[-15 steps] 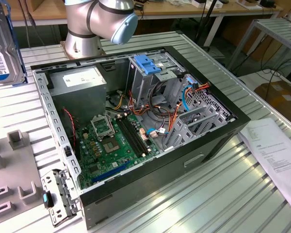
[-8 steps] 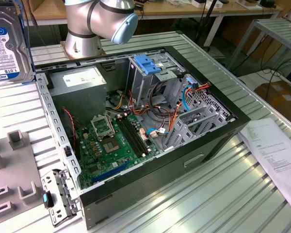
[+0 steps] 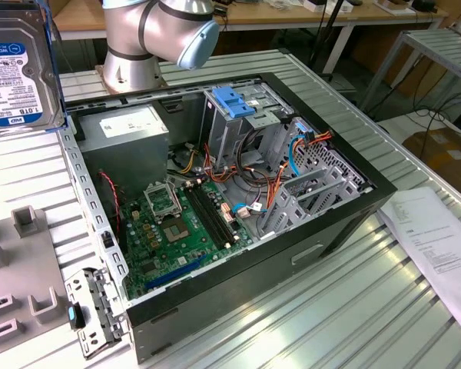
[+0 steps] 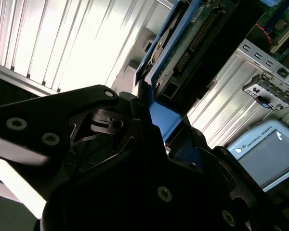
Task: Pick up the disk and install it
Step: 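Pick up the disk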
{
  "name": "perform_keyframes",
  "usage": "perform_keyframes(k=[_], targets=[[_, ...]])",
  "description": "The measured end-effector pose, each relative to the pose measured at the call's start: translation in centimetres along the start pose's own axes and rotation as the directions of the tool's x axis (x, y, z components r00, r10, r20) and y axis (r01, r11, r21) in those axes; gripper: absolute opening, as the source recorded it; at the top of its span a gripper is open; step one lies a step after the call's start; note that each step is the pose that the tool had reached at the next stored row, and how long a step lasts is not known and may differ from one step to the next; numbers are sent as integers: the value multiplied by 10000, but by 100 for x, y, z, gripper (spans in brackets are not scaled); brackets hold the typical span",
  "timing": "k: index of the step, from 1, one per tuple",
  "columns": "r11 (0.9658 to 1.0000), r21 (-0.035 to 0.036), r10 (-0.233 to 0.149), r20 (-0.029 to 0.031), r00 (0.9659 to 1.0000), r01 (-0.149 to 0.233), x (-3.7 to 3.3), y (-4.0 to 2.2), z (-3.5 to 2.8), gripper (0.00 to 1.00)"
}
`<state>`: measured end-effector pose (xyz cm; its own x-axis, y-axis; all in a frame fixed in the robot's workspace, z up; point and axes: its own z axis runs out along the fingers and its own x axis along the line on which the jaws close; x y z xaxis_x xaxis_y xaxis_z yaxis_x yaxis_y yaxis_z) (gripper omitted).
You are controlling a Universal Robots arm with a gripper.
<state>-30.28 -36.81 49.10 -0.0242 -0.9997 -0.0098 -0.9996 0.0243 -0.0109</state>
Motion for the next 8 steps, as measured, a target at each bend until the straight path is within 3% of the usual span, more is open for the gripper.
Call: perform_keyframes(k=[8], targets=[[10000, 0, 0, 0, 10000, 0, 6, -19, 0, 37]])
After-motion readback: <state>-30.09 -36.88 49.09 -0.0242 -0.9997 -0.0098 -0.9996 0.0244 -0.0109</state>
